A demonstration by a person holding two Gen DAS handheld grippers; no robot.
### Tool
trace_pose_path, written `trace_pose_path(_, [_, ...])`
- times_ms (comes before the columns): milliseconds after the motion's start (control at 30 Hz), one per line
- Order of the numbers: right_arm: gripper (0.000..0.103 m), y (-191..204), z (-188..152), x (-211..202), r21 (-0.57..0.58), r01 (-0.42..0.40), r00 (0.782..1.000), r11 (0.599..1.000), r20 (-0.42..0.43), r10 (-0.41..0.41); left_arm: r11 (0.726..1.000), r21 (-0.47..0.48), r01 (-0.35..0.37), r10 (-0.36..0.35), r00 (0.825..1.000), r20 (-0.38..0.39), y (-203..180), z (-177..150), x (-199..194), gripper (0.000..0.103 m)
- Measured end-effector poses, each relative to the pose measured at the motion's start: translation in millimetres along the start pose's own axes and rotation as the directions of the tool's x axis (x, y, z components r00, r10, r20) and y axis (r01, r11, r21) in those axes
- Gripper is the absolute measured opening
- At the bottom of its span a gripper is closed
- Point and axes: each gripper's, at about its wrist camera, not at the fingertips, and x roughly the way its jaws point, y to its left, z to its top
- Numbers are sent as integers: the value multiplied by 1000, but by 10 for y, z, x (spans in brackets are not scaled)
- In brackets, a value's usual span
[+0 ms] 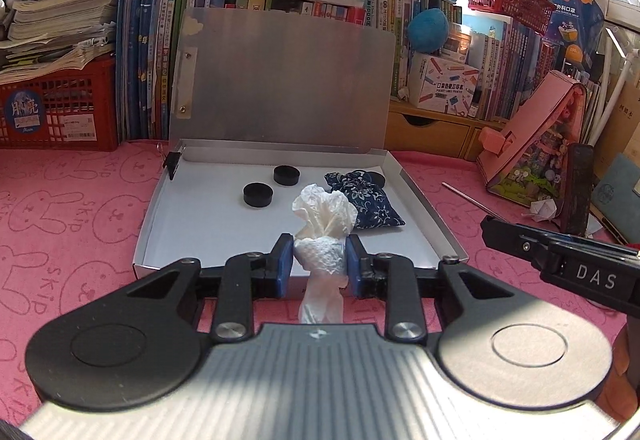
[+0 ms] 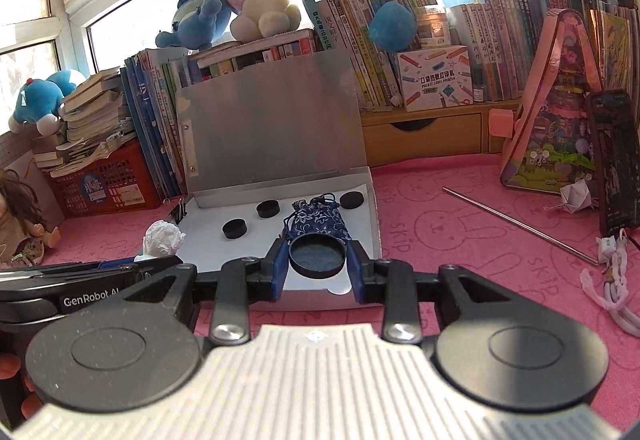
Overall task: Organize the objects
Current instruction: 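Carry the lid in the right tool and tissue in the left tool into the box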
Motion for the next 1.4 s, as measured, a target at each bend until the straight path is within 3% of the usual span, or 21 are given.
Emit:
trace_pose_path(633, [36,-119,247,640,68,-32,993,997,-107,39,997,-76,-33,27,997,-75,262,260,681,33])
trace_pose_path(1000, [36,-113,180,1066,47,-3,983,999,-183,12,996,-47,-72,64,986,-155,302,292,1118,33])
trace_pose_path(1400, [36,-59,110,1299,15,-3,973,1000,-231,6,994,-61,-95,83,980,-180,324,284,1379,33])
